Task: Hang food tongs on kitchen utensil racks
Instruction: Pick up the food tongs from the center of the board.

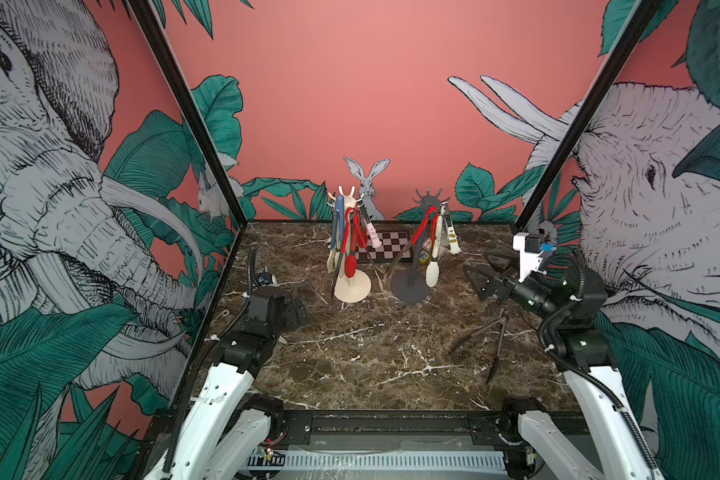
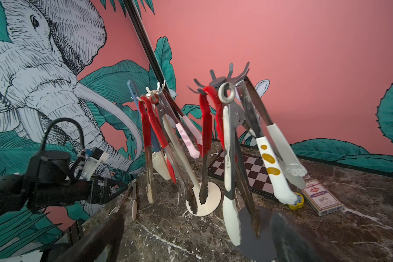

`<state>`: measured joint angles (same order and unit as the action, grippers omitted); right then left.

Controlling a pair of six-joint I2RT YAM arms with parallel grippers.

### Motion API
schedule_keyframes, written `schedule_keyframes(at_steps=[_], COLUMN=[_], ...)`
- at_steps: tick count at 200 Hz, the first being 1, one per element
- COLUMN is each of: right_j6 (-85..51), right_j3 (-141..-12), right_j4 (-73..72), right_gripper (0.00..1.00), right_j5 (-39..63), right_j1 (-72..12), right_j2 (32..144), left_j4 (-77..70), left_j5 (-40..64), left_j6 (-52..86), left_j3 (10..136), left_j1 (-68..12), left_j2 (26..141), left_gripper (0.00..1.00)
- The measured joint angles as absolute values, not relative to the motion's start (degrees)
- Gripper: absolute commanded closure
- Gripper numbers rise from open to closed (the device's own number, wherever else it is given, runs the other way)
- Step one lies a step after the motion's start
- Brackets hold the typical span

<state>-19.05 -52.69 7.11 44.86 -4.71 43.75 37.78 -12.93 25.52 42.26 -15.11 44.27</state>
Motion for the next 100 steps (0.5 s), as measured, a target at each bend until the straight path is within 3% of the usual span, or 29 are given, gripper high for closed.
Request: schedule_keyframes(at_steps=[100], right_j6=[-18.37], right_j3=[-52.05], right_j4=[8.43], right_gripper=[0.01], right_j5=[44.97], right_j1=[-11.62], right_j2=[47.4], left_j4=[42.68], left_j5=[-10.87], left_j6=[32.34], left_j3=[42.26], left_j1=[-7.44], left_j2=[48.53], left_gripper=[0.03])
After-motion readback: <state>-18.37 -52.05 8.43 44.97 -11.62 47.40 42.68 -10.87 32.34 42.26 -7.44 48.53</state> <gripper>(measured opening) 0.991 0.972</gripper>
